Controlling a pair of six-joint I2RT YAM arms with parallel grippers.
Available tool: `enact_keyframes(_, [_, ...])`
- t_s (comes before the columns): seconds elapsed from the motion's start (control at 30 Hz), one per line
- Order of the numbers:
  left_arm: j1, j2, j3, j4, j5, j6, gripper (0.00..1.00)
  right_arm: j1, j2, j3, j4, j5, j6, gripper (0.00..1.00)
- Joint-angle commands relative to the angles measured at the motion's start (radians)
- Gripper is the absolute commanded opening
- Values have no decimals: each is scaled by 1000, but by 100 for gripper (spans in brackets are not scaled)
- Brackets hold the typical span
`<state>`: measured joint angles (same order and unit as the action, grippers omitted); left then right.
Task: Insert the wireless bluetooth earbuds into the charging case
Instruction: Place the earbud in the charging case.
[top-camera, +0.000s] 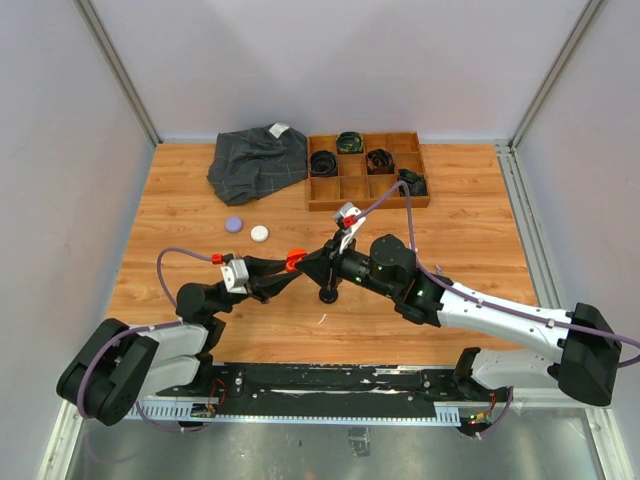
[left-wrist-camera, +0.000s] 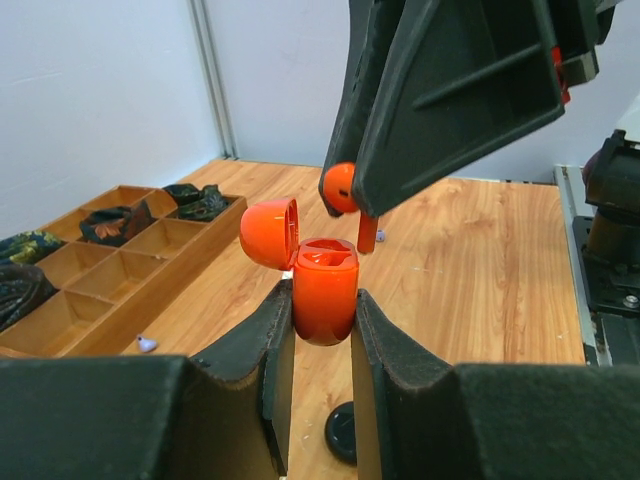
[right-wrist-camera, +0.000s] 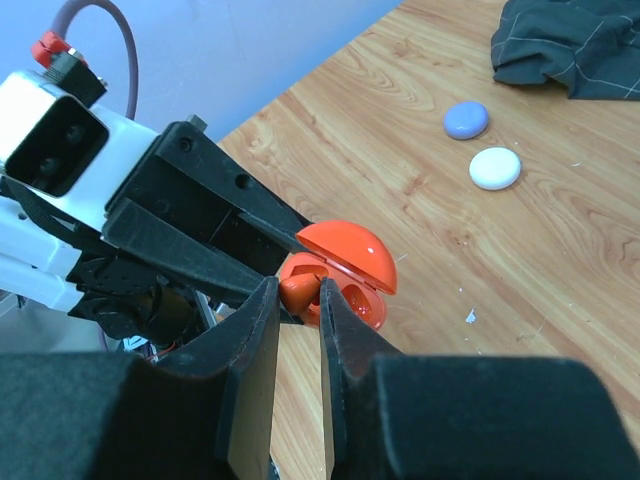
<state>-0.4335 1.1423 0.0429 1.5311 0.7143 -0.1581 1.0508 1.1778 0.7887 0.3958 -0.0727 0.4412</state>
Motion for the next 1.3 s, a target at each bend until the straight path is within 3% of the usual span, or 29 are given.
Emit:
enact_keyframes(0.0, [1,-28,-10,242,-18,4,6,23,18,4,49,44,1,14])
enact_keyframes(0.63, [-2,-21,-19,242,-12,2,4,37,-32,-33,125,87,1,14])
enact_keyframes(1.27, [-19,-41,-3,242,-17,-11,4,37,43,-53,173,79,42,14])
